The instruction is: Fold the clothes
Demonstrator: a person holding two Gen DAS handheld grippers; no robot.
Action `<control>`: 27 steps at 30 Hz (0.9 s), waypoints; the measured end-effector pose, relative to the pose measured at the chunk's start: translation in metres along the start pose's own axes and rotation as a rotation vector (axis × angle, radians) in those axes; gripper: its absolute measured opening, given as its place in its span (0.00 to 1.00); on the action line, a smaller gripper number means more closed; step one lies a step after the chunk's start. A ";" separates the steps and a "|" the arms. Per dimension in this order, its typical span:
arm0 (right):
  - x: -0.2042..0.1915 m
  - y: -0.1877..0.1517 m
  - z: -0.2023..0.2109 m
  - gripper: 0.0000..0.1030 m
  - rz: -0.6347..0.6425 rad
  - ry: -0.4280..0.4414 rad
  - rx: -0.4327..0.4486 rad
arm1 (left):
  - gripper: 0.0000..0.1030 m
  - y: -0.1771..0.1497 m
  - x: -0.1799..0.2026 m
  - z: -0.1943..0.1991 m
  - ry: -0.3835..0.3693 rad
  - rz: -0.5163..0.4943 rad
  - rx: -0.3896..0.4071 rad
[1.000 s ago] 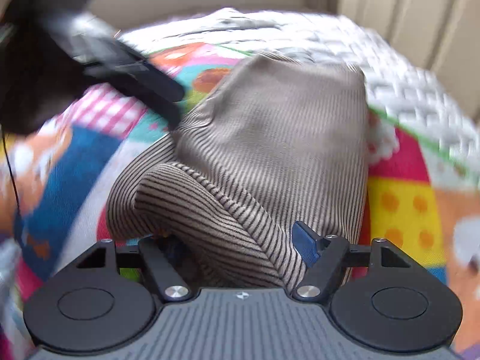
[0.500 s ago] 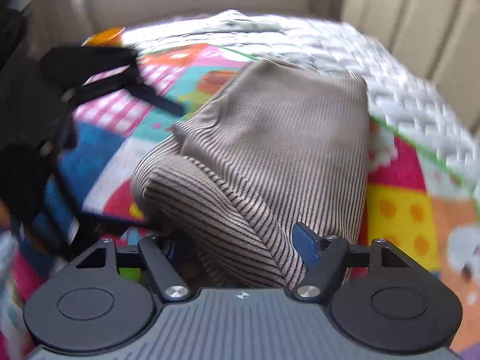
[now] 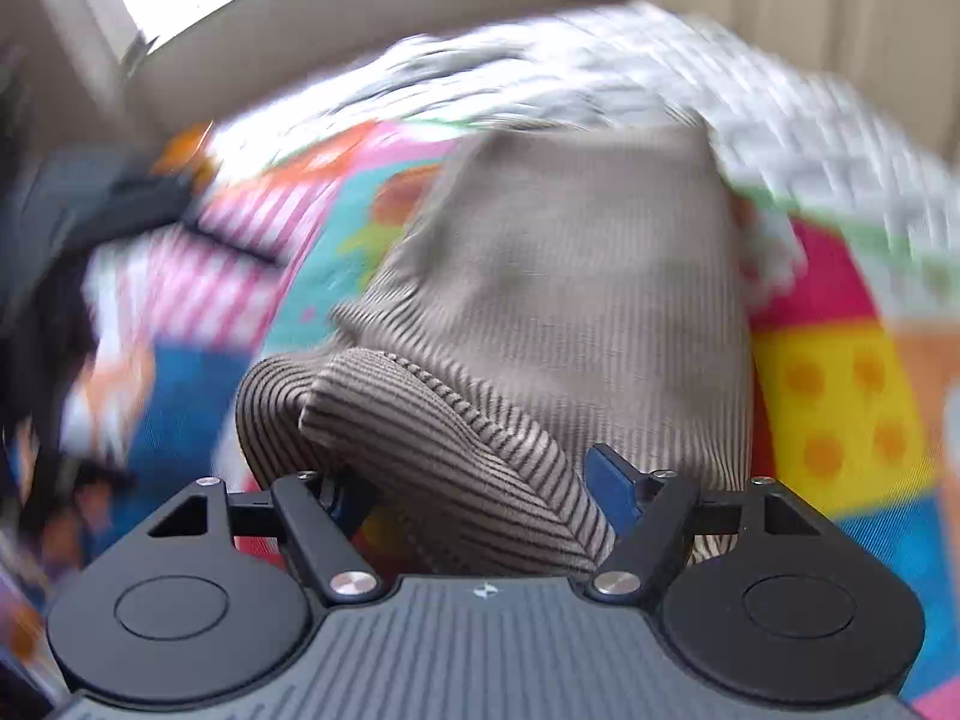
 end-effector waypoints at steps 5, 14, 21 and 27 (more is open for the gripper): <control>0.012 0.000 0.002 0.71 -0.097 0.034 0.003 | 0.99 -0.012 0.039 -0.020 0.142 -0.232 -0.035; -0.047 -0.058 0.016 0.84 0.657 -0.236 0.071 | 1.00 -0.008 0.030 -0.049 0.498 -0.275 0.013; -0.057 -0.074 -0.017 0.58 0.964 -0.440 0.133 | 1.00 -0.005 -0.012 -0.036 0.423 0.081 -0.030; -0.076 -0.052 -0.004 0.28 1.072 -0.371 -0.020 | 0.99 -0.009 -0.056 0.011 0.159 0.325 0.060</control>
Point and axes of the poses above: each gripper's, at about its wrist camera, not at the fingertips, and z roughly against the way its jaws point, x to its right, y to its top, the point moved 3 cm from there along -z, roughly the way its jaws point
